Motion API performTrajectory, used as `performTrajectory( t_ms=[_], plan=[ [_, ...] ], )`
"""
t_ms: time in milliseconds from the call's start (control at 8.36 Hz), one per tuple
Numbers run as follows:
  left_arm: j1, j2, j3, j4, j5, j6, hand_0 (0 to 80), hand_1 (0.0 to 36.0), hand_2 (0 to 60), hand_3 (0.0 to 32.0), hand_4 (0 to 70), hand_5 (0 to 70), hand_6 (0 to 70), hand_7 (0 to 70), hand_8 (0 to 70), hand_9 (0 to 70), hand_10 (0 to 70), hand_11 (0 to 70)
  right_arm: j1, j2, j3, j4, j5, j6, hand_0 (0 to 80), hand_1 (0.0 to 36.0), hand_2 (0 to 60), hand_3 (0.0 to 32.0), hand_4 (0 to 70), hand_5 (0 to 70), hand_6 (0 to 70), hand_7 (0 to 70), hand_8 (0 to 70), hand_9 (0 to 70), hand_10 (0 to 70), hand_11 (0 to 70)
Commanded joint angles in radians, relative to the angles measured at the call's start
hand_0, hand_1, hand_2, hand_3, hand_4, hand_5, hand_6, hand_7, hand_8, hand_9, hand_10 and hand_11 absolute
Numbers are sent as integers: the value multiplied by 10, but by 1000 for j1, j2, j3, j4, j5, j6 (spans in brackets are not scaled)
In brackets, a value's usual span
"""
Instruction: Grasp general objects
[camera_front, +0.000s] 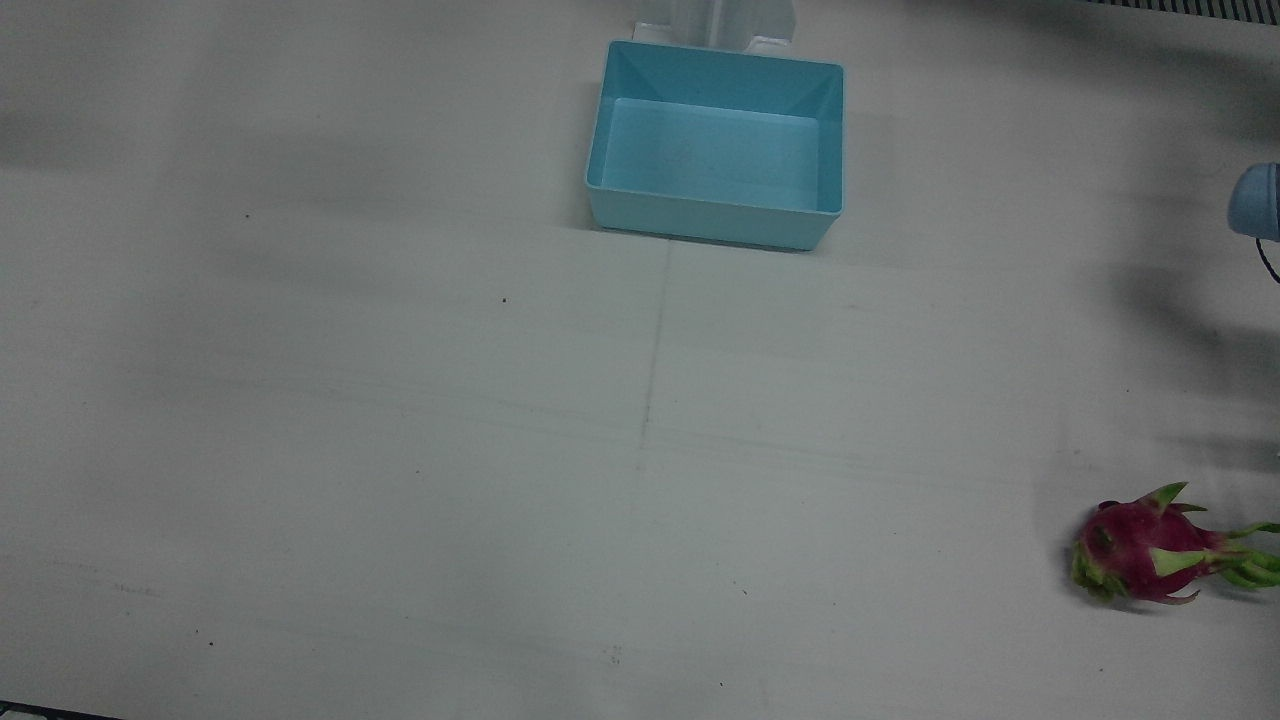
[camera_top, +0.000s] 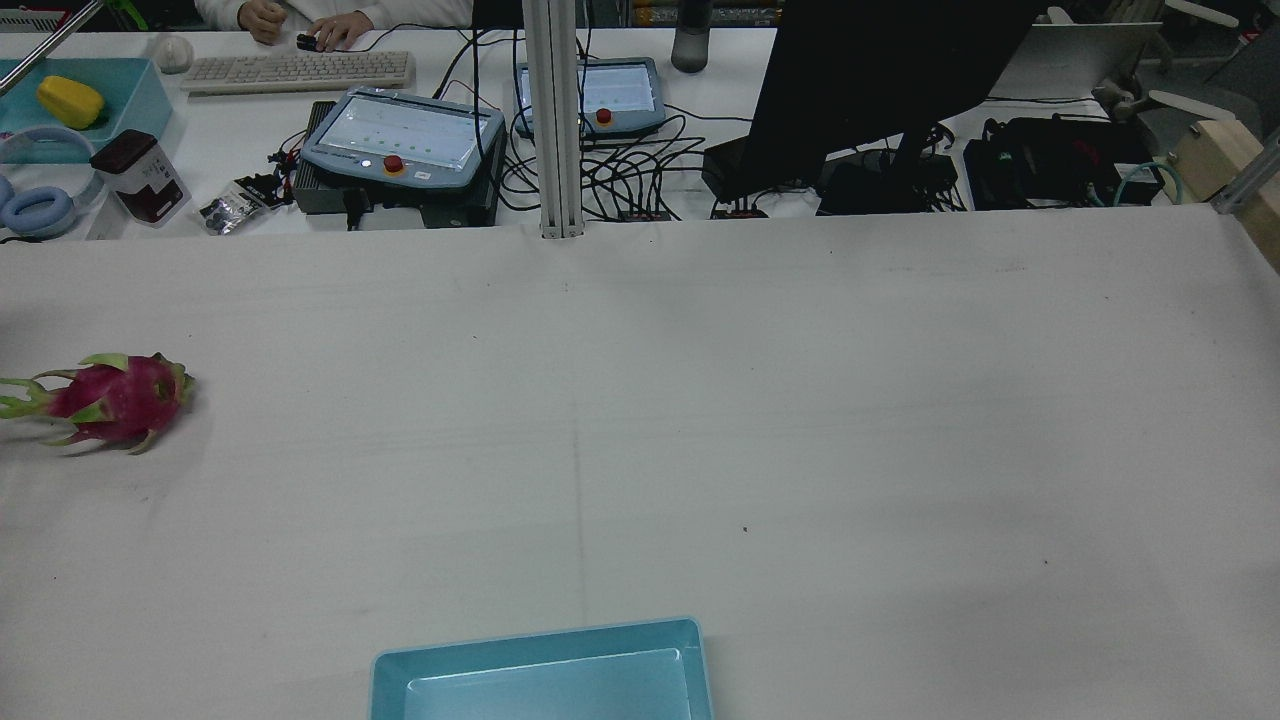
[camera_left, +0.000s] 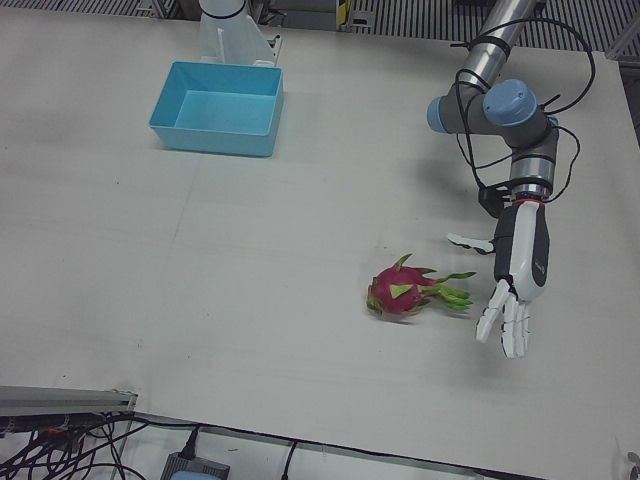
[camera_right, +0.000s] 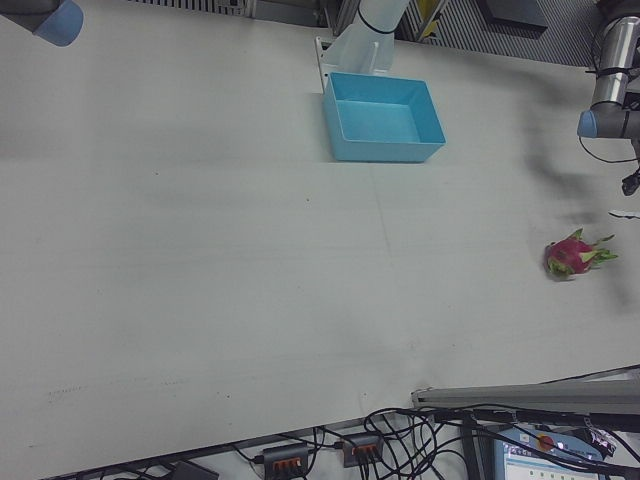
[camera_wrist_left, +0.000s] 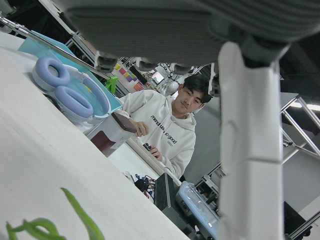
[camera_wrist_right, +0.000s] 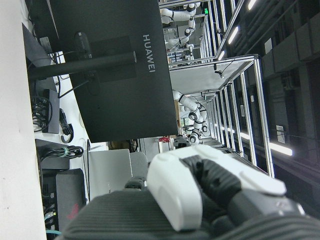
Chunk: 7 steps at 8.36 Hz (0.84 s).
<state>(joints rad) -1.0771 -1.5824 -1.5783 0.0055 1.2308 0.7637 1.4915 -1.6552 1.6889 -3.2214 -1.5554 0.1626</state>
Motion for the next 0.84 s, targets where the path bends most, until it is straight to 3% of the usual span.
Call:
performTrajectory(
  t_ms=[0, 239, 359, 479, 598, 718],
  plan=[
    [-1, 1, -252, 420, 15, 227, 590, 231, 0, 216, 48, 0, 0, 0, 0, 0, 0, 21, 0, 0, 0, 0, 0, -1, 0, 0, 0, 0, 0, 0, 0, 0, 0, 0, 0, 0],
    [6, -8, -369, 517, 4, 277, 558, 197, 0, 214, 46, 0, 0, 0, 0, 0, 0, 0, 0, 0, 0, 0, 0, 0, 0, 0, 0, 0, 0, 0, 0, 0, 0, 0, 0, 0],
    [58, -52, -394, 618, 1, 336, 563, 193, 0, 218, 38, 0, 0, 0, 0, 0, 0, 0, 0, 2, 0, 0, 0, 0, 0, 0, 0, 0, 0, 0, 0, 0, 0, 0, 0, 0],
    [145, -153, -378, 727, -31, 342, 550, 188, 0, 216, 31, 0, 0, 0, 0, 0, 0, 0, 0, 2, 0, 0, 0, -1, 0, 0, 0, 0, 0, 0, 0, 0, 0, 0, 0, 0],
    [239, -227, -344, 799, -151, 341, 548, 182, 0, 224, 40, 0, 0, 0, 0, 0, 0, 0, 0, 2, 0, 0, 0, -1, 0, 0, 0, 0, 0, 0, 0, 0, 0, 0, 0, 0],
    [332, -235, -289, 800, -262, 336, 564, 199, 0, 236, 43, 0, 0, 0, 0, 0, 0, 0, 0, 2, 0, 0, 0, -1, 0, 0, 0, 0, 0, 0, 0, 0, 0, 0, 0, 0]
  ],
)
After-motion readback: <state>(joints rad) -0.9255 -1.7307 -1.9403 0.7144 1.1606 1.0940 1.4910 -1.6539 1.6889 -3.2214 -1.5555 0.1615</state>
